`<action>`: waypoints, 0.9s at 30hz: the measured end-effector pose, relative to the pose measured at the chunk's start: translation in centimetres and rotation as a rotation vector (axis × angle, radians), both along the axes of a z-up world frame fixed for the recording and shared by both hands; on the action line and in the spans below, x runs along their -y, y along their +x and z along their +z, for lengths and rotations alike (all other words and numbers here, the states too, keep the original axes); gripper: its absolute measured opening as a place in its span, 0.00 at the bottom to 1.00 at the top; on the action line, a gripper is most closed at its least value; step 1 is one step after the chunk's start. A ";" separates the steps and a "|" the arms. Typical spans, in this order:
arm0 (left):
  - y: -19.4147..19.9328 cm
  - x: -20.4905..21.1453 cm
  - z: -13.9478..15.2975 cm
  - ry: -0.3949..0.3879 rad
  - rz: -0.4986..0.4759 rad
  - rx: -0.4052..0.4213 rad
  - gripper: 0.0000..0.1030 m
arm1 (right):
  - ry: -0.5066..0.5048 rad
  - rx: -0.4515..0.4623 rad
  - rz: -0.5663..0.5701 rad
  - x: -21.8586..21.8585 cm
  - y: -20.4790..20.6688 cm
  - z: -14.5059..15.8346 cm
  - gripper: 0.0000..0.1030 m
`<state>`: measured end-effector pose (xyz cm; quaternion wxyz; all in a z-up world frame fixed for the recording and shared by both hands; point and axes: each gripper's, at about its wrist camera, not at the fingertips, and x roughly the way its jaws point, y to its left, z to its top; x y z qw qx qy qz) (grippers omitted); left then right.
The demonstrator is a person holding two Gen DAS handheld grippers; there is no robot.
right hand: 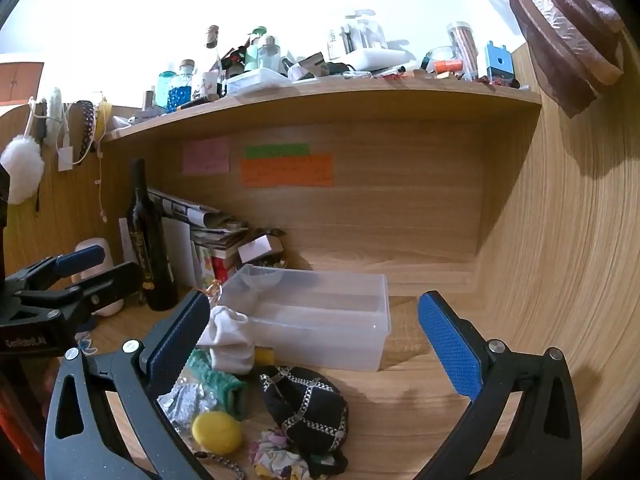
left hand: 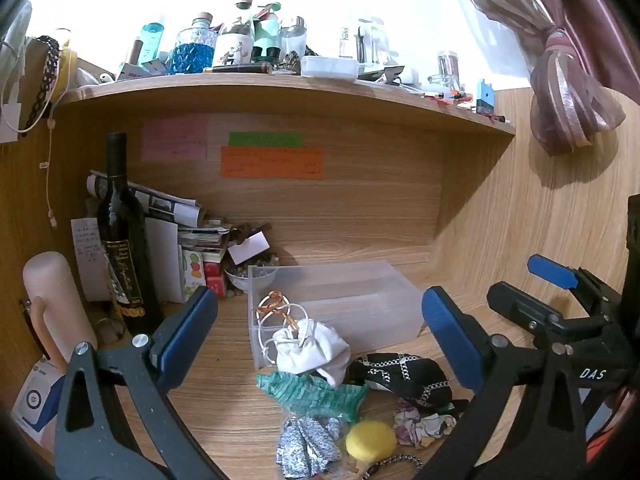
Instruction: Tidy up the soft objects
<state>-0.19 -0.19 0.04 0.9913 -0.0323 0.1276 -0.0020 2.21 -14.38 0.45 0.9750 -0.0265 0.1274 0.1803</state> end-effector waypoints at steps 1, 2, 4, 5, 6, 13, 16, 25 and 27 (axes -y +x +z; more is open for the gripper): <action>0.0 0.0 0.0 0.000 0.002 0.002 1.00 | 0.001 0.000 0.001 0.0 0.0 0.0 1.00; 0.0 0.0 0.0 -0.001 0.002 0.003 1.00 | 0.003 0.001 0.003 0.0 0.0 0.1 1.00; 0.0 0.0 0.0 -0.001 0.003 0.004 1.00 | 0.004 0.001 0.001 -0.1 0.0 0.2 1.00; 0.0 0.0 0.0 0.000 0.003 0.004 1.00 | 0.005 0.002 0.002 -0.1 -0.1 0.2 1.00; 0.0 0.0 0.0 -0.001 0.003 0.003 1.00 | 0.006 0.001 0.004 0.0 0.0 0.2 1.00; 0.2 -0.3 -0.1 -0.014 -0.003 -0.005 1.00 | 0.007 0.001 0.006 0.0 0.0 0.1 1.00; 0.3 -0.3 -0.1 -0.013 -0.002 -0.007 1.00 | 0.006 0.002 0.005 0.0 0.0 0.2 1.00; 0.2 -0.2 -0.1 0.000 -0.002 -0.001 1.00 | 0.011 -0.001 0.007 -0.1 0.0 0.1 1.00; 0.2 -0.2 0.0 0.001 -0.003 -0.001 1.00 | 0.011 -0.001 0.008 -0.1 0.0 0.1 1.00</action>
